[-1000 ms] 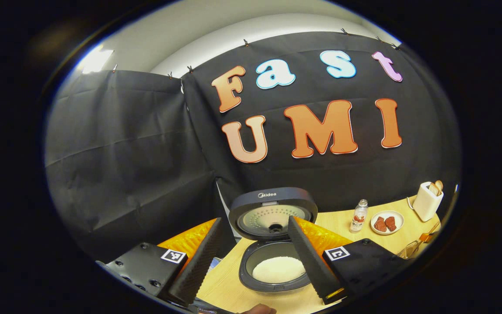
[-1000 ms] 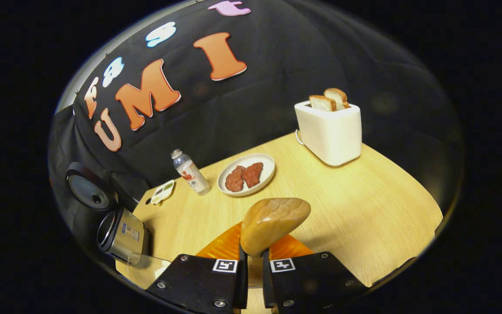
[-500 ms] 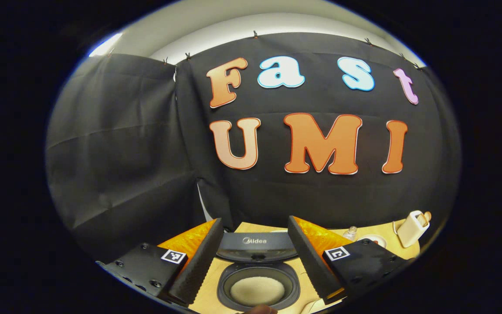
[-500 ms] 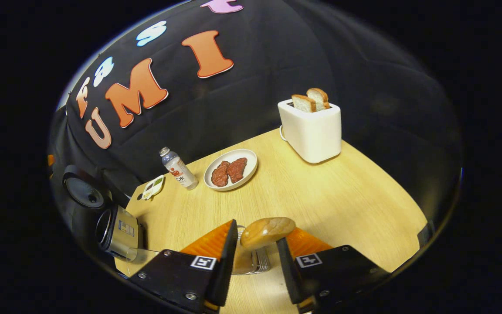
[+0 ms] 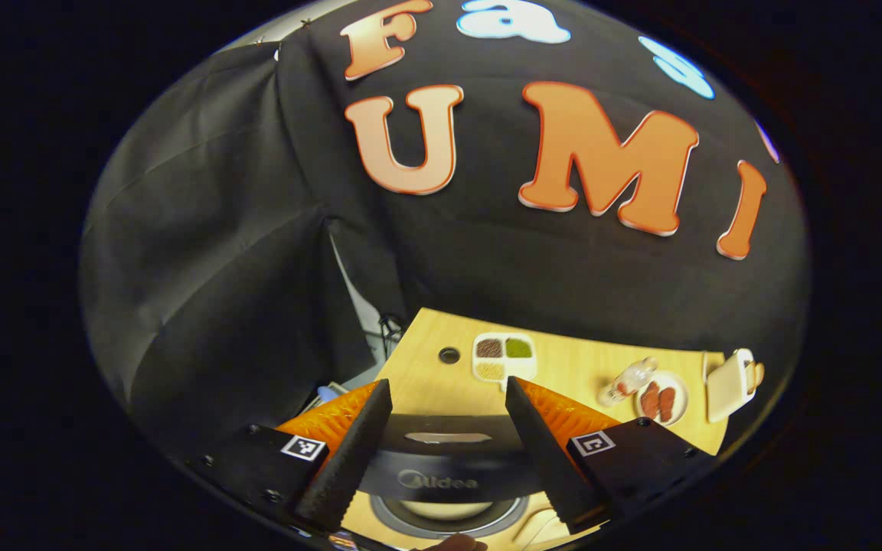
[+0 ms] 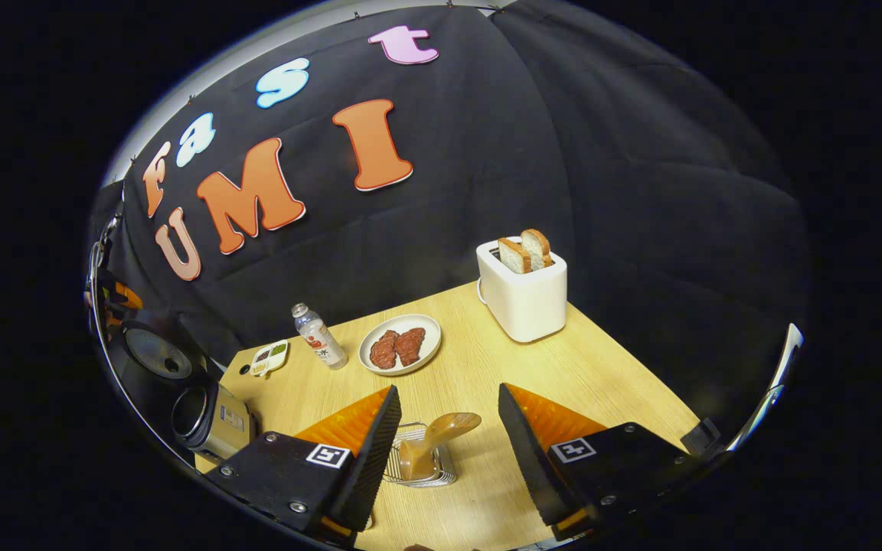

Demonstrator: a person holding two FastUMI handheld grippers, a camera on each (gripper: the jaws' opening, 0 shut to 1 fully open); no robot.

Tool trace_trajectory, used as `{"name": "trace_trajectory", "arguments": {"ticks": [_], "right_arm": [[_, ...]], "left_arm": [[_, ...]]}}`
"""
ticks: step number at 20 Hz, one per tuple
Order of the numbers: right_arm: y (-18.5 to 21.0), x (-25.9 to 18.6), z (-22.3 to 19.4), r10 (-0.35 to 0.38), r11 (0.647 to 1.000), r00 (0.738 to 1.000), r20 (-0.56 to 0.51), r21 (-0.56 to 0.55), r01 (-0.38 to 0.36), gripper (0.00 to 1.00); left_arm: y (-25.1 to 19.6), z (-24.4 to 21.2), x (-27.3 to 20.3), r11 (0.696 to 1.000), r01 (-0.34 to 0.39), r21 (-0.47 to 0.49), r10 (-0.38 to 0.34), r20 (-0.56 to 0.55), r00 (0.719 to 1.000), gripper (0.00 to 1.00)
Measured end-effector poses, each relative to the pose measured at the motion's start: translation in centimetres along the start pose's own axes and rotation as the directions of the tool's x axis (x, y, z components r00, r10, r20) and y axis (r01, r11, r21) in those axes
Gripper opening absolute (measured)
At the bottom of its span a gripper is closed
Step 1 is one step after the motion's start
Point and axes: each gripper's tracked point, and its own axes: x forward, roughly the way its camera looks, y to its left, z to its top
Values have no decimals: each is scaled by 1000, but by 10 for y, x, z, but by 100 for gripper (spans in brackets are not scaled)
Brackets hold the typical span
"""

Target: Close the left gripper, press the button to open the rice cooker; take a wooden spoon from the chopstick holder with the right hand, scoop a spoonful of rice and pour it into the rice cooker, then put the wooden spoon back into the chopstick holder.

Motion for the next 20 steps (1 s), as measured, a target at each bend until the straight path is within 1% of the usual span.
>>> {"name": "trace_trajectory", "arguments": {"ticks": [1, 3, 4, 5, 6, 7, 8, 11, 14, 15, 16, 17, 18, 19, 20], "right_arm": [[-1, -2, -1, -4, 1000, 1000, -1, -2, 4, 80], [-1, -3, -3, -7, 1000, 1000, -9, -9, 7, 80], [1, -2, -5, -7, 1000, 1000, -15, -14, 7, 81], [3, -1, -7, -4, 1000, 1000, -22, -20, 4, 81], [6, 0, -7, -1, 1000, 1000, -24, -27, 1, 81], [7, 1, -6, 2, 999, 1000, -19, -36, -3, 81], [11, 1, -5, 9, 999, 1000, -19, -42, -10, 81], [24, 3, -9, 42, 997, 999, -31, -70, -44, 81], [32, 3, -12, 54, 991, 998, -41, -122, -58, 81], [37, 2, -12, 64, 988, 997, -44, -136, -70, 81], [41, 2, -14, 70, 986, 996, -52, -148, -77, 81], [45, 1, -16, 81, 984, 995, -60, -157, -89, 80], [49, 1, -16, 85, 982, 994, -66, -165, -95, 81], [54, 0, -17, 93, 979, 993, -67, -173, -104, 81], [58, 1, -17, 96, 977, 993, -67, -183, -107, 81]], "left_arm": [[1, -7, 1, 1000, 6, -6, -6, -34, 999, 100], [-6, -25, -3, 999, 51, 1, -50, -126, 991, 100], [-9, -42, -7, 997, 81, -1, -80, -180, 980, 97], [-15, -56, -9, 994, 106, -20, -107, -230, 967, 97], [-18, -77, -16, 993, 119, -20, -120, -292, 949, 97], [-18, -87, -17, 993, 113, -17, -113, -307, 945, 99], [-19, -109, -20, 993, 115, -4, -109, -354, 929, 99], [-16, -168, -25, 992, 124, -10, -114, -473, 873, 99], [-17, -217, -13, 994, 107, -34, -108, -554, 826, 98], [-18, -227, -8, 994, 103, -37, -106, -568, 816, 98], [-15, -239, -3, 996, 83, -36, -89, -590, 802, 98], [-23, -231, 5, 996, 83, -28, -84, -574, 815, 97], [-24, -231, 14, 996, 87, -16, -81, -575, 814, 96], [-24, -230, 13, 997, 82, -17, -76, -588, 805, 96], [-23, -229, 17, 996, 88, -9, -77, -573, 816, 97]]}}
